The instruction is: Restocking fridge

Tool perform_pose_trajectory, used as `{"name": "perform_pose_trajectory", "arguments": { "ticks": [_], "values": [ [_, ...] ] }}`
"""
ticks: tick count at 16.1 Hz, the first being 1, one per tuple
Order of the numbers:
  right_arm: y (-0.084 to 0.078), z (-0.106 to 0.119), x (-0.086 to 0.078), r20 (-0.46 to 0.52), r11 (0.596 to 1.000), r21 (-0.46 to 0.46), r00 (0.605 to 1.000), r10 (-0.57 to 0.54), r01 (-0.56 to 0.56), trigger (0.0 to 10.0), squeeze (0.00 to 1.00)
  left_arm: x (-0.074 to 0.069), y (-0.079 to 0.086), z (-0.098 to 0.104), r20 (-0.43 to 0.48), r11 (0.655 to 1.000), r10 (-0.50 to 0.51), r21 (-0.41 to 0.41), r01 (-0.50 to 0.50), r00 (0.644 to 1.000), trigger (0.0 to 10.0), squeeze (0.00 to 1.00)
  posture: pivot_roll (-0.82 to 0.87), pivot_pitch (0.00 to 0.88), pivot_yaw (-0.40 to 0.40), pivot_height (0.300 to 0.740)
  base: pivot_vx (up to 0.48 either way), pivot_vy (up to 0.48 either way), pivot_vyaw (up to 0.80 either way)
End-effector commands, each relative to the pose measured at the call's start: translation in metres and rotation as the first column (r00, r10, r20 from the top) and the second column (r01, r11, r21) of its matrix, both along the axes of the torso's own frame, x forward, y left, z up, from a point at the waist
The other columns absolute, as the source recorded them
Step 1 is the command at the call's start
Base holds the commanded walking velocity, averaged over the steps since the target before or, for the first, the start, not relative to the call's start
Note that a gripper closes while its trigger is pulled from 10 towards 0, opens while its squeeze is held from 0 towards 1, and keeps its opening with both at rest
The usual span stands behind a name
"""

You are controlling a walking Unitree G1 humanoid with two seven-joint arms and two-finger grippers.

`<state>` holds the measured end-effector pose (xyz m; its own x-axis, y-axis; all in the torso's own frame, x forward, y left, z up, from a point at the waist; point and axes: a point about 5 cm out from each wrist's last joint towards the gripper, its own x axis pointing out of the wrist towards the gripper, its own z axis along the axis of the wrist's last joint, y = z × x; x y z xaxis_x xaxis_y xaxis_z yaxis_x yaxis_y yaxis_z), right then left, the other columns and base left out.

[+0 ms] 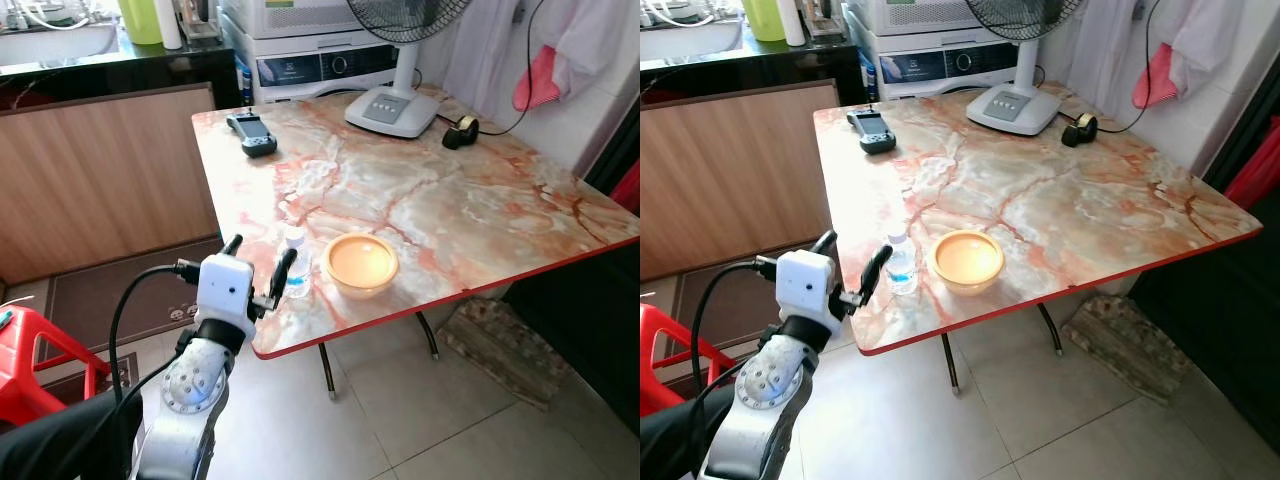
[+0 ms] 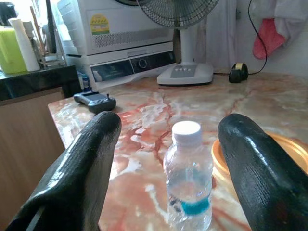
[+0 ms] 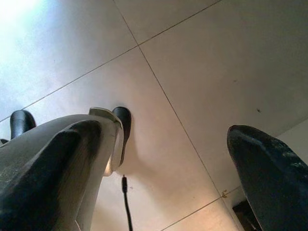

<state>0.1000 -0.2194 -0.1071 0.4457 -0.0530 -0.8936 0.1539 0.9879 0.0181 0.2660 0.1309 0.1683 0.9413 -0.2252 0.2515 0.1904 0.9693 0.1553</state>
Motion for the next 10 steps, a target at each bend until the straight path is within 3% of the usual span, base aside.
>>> {"name": "perform_pose_trajectory", "arguments": {
  "ticks": [1, 4, 10],
  "values": [
    [0.0, 0.0, -0.001, 0.006, 1.0, 0.001, 1.0, -0.018, 0.018, 10.0, 0.0, 0.0, -0.005, 0.007, 0.015, 1.0, -0.017, 0.001, 0.017, 1.0, 10.0, 0.0, 0.17, 0.0, -0.047, 0.74, 0.0, 0.0, 0.0],
    [0.0, 0.0, -0.001, 0.012, 1.0, 0.005, 1.0, -0.023, 0.022, 10.0, 0.0, 0.003, -0.011, 0.01, 0.015, 0.999, -0.048, -0.007, 0.048, 0.999, 10.0, 0.0, 0.16, 0.0, -0.039, 0.74, 0.0, 0.0, 0.0],
    [0.0, 0.0, -0.002, 0.017, 0.999, 0.01, 0.999, -0.031, 0.031, 10.0, 0.0, 0.012, -0.001, 0.017, 0.033, 1.0, -0.029, 0.006, 0.029, 0.999, 10.0, 0.0, 0.16, 0.0, -0.034, 0.74, 0.0, 0.0, 0.0]
  ]
}}
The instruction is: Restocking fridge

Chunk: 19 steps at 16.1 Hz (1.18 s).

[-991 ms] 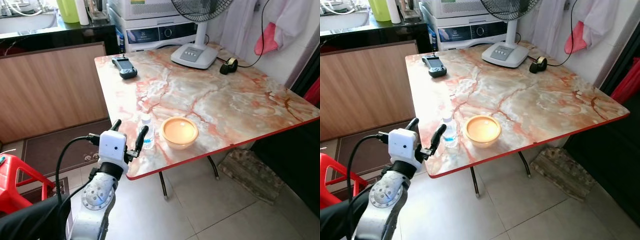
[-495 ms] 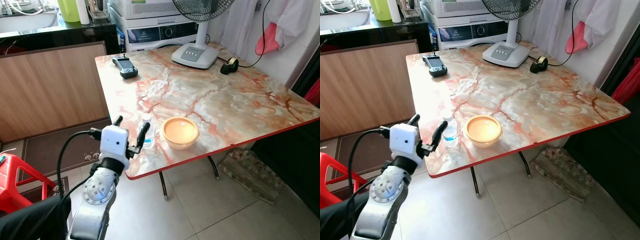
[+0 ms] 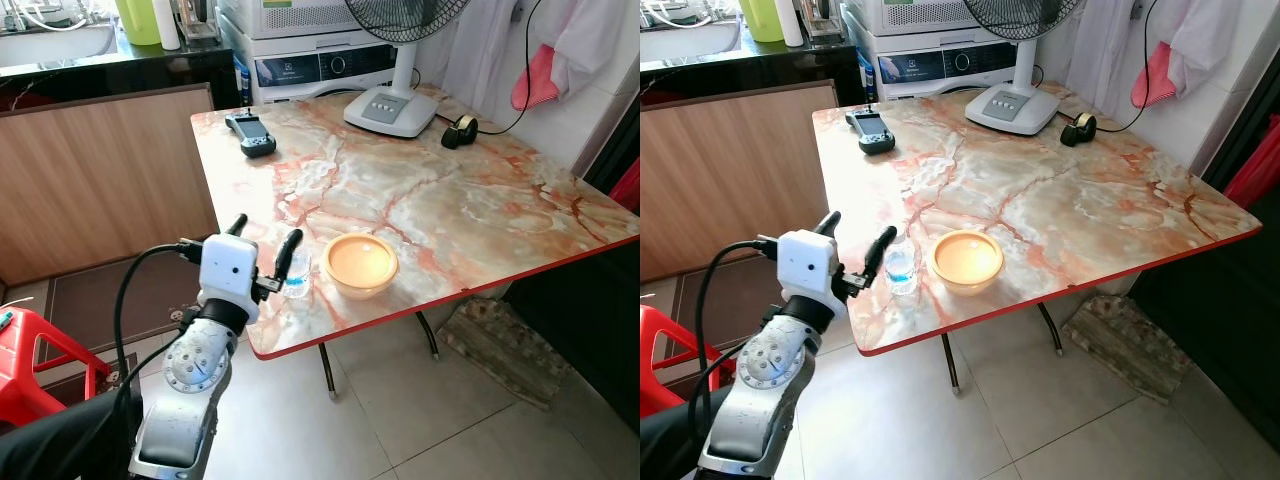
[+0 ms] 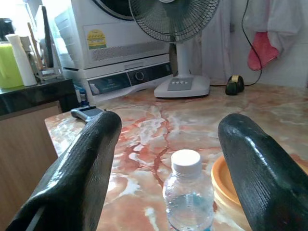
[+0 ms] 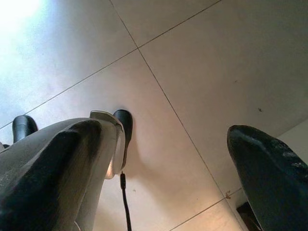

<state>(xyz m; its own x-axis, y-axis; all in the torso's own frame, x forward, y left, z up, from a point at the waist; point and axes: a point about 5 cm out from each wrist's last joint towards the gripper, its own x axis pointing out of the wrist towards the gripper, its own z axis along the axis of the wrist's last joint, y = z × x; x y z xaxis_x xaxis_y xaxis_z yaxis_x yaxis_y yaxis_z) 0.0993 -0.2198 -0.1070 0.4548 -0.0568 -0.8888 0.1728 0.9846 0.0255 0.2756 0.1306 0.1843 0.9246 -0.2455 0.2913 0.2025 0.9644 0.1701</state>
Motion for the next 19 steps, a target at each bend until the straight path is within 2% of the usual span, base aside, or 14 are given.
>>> {"name": "perform_pose_trajectory", "arguments": {
  "ticks": [1, 4, 14, 19],
  "values": [
    [-0.0001, 0.0, -0.0007, 0.006, 1.0, 0.003, 1.0, -0.01, 0.01, 10.0, 0.0, 0.0029, -0.0008, 0.0008, -0.01, 1.0, -0.007, 0.0, 0.007, 1.0, 10.0, 0.0, 0.17, 0.0, -0.035, 0.74, 0.0, 0.0, 0.0],
    [-0.0001, 0.0002, 0.0002, 0.006, 1.0, 0.003, 1.0, -0.004, 0.004, 10.0, 0.0, 0.0037, -0.0018, 0.0033, -0.004, 1.0, -0.009, -0.007, 0.009, 1.0, 10.0, 0.0, 0.17, 0.0, -0.04, 0.74, 0.0, 0.0, 0.0],
    [-0.0009, 0.0005, 0.0006, 0.006, 1.0, 0.004, 1.0, -0.002, 0.002, 10.0, 0.0, 0.0051, 0.0007, 0.0046, -0.012, 1.0, 0.014, -0.019, -0.014, 1.0, 10.0, 0.0, 0.18, 0.0, -0.047, 0.74, 0.268, 0.0, 0.0],
    [-0.0007, 0.0004, 0.0005, 0.006, 1.0, 0.005, 1.0, 0.0, 0.0, 10.0, 0.0, 0.0055, -0.0023, 0.0055, -0.015, 1.0, -0.007, -0.02, 0.007, 1.0, 10.0, 0.0, 0.17, 0.0, -0.046, 0.74, 0.294, 0.0, 0.0]
  ]
}}
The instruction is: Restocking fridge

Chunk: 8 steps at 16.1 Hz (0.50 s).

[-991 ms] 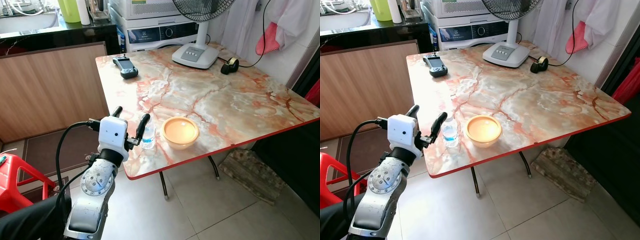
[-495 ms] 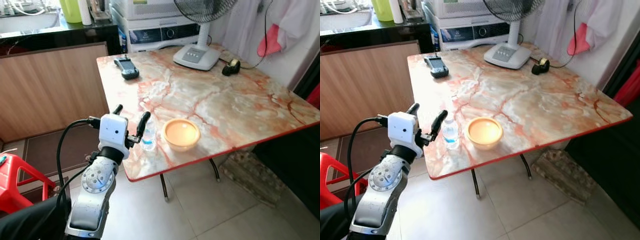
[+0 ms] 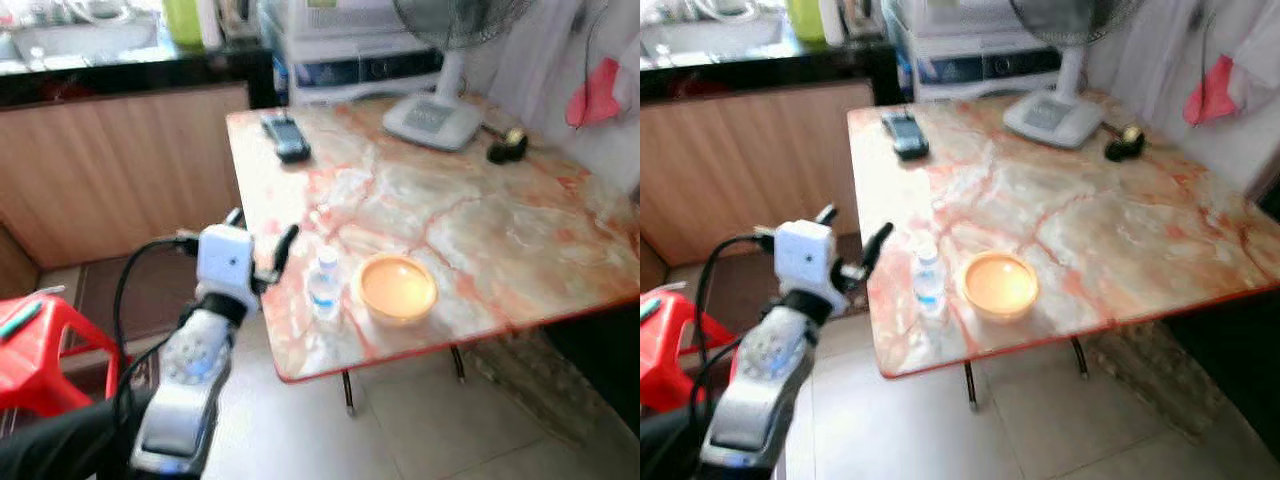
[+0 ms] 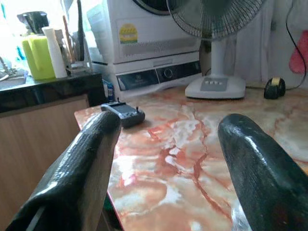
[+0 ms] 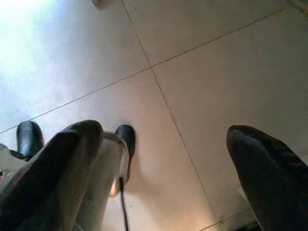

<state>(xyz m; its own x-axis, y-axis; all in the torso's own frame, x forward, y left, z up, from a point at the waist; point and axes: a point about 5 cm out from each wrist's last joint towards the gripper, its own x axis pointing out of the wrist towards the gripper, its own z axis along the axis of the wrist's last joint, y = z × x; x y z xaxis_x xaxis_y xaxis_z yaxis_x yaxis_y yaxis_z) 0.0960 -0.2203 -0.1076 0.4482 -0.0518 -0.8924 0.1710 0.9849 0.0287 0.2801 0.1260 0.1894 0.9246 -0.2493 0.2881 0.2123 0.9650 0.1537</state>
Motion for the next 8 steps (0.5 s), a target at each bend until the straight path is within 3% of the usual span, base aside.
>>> {"name": "perform_pose_trajectory", "arguments": {
  "ticks": [1, 5, 8],
  "values": [
    [0.0, 0.001, 0.004, 0.014, 1.0, 0.001, 1.0, -0.002, 0.002, 10.0, 0.0, 0.001, 0.002, 0.0, -0.009, 1.0, -0.001, -0.004, 0.0, 1.0, 10.0, 0.0, 0.17, 0.0, -0.045, 0.74, 0.3, 0.0, 0.0],
    [0.0, 0.001, 0.004, 0.013, 1.0, 0.0, 1.0, -0.013, 0.013, 10.0, 0.0, 0.0, -0.005, 0.002, -0.011, 0.999, -0.054, -0.003, 0.054, 0.998, 10.0, 0.0, 0.18, 0.0, -0.045, 0.74, 0.305, 0.0, 0.0],
    [0.0, 0.001, 0.005, 0.02, 1.0, 0.008, 1.0, -0.01, 0.01, 10.0, 0.0, -0.005, -0.016, 0.012, 0.035, 0.991, -0.136, 0.007, 0.136, 0.99, 10.0, 0.0, 0.18, 0.0, -0.045, 0.74, 0.091, 0.0, -0.75]
  ]
}}
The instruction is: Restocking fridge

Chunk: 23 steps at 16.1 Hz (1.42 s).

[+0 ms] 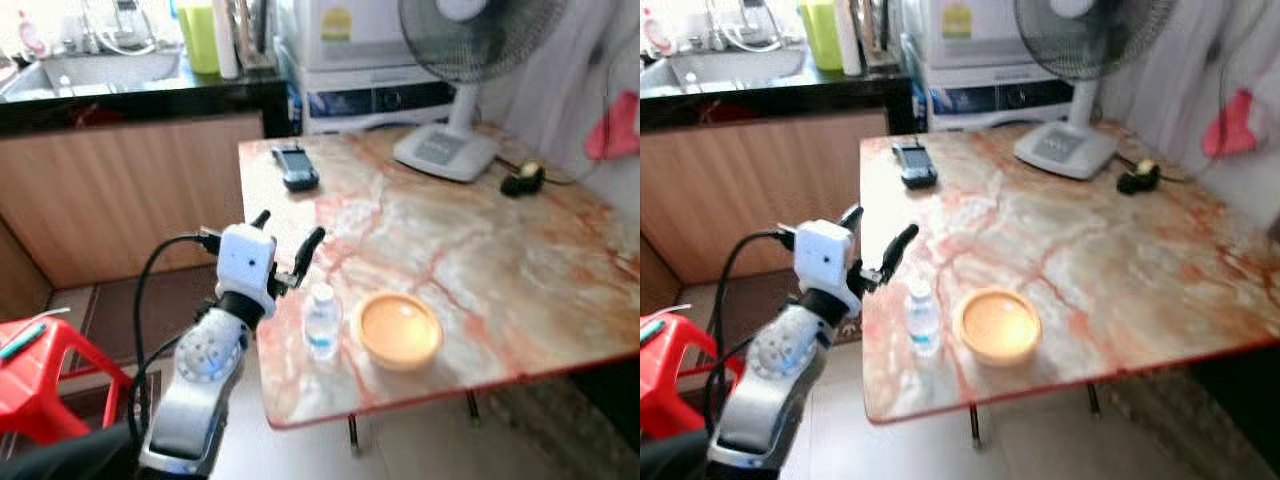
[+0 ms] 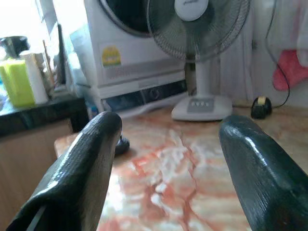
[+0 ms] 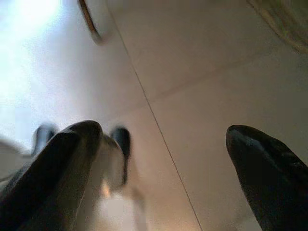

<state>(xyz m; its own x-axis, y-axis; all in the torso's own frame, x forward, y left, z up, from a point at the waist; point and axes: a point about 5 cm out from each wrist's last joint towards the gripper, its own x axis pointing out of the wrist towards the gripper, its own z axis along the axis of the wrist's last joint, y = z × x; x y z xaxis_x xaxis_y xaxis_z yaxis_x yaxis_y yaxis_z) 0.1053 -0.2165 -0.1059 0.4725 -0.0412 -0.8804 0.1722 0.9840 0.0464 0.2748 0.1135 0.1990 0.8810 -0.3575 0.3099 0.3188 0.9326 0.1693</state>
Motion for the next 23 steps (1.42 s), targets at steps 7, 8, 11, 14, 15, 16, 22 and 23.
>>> {"name": "perform_pose_trajectory", "arguments": {
  "ticks": [7, 8, 11, 14, 15, 16, 22, 23],
  "values": [
    [-0.002, -0.001, -0.004, -0.008, 1.0, -0.008, 1.0, 0.007, -0.008, 10.0, 0.0, -0.01, -0.028, 0.025, -0.014, 0.971, -0.238, 0.016, 0.238, 0.971, 10.0, 0.0, 0.2, 0.0, -0.039, 0.74, 0.0, 0.0, 0.0],
    [-0.001, -0.001, -0.003, -0.009, 1.0, -0.005, 1.0, 0.011, -0.011, 10.0, 0.0, -0.012, -0.031, 0.026, -0.045, 0.964, -0.261, 0.029, 0.263, 0.964, 10.0, 0.0, 0.2, 0.0, -0.039, 0.74, 0.0, 0.0, 0.0],
    [0.001, -0.001, -0.001, -0.023, 0.999, -0.006, 0.998, 0.051, -0.051, 10.0, 0.0, -0.009, -0.029, 0.033, -0.216, 0.963, -0.24, 0.068, 0.26, 0.946, 10.0, 0.0, 0.22, 0.0, -0.045, 0.74, 0.0, 0.0, 0.0],
    [0.003, -0.001, 0.0, -0.023, 0.998, -0.007, 0.997, 0.069, -0.069, 10.0, 0.0, -0.009, -0.012, 0.021, -0.492, 0.945, -0.143, 0.189, 0.266, 0.859, 10.0, 0.0, 0.25, 0.0, -0.037, 0.74, 0.0, 0.0, 0.0],
    [0.004, -0.001, 0.001, -0.022, 0.997, -0.005, 0.997, 0.074, -0.075, 10.0, 0.0, -0.016, -0.014, 0.019, -0.529, 0.923, -0.198, 0.183, 0.339, 0.825, 10.0, 0.0, 0.25, 0.0, -0.035, 0.74, 0.0, 0.0, 0.0],
    [0.005, -0.001, 0.001, -0.022, 0.997, -0.003, 0.997, 0.08, -0.08, 10.0, 0.0, -0.018, -0.015, 0.019, -0.545, 0.922, -0.21, 0.165, 0.349, 0.812, 10.0, 0.0, 0.26, 0.0, -0.031, 0.74, 0.0, 0.0, 0.0],
    [0.008, -0.001, 0.002, -0.022, 0.997, 0.005, 0.997, 0.076, -0.076, 10.0, 0.0, -0.013, -0.011, 0.033, -0.588, 0.904, -0.083, 0.295, 0.309, 0.805, 10.0, 0.0, 0.26, 0.0, -0.019, 0.74, 0.0, 0.0, 0.0],
    [0.008, -0.001, 0.002, -0.022, 0.997, 0.006, 0.997, 0.078, -0.077, 10.0, 0.0, -0.012, -0.01, 0.033, -0.593, 0.909, -0.077, 0.288, 0.302, 0.801, 10.0, 0.0, 0.26, 0.0, -0.02, 0.74, 0.0, 0.0, 0.0]
  ]
}}
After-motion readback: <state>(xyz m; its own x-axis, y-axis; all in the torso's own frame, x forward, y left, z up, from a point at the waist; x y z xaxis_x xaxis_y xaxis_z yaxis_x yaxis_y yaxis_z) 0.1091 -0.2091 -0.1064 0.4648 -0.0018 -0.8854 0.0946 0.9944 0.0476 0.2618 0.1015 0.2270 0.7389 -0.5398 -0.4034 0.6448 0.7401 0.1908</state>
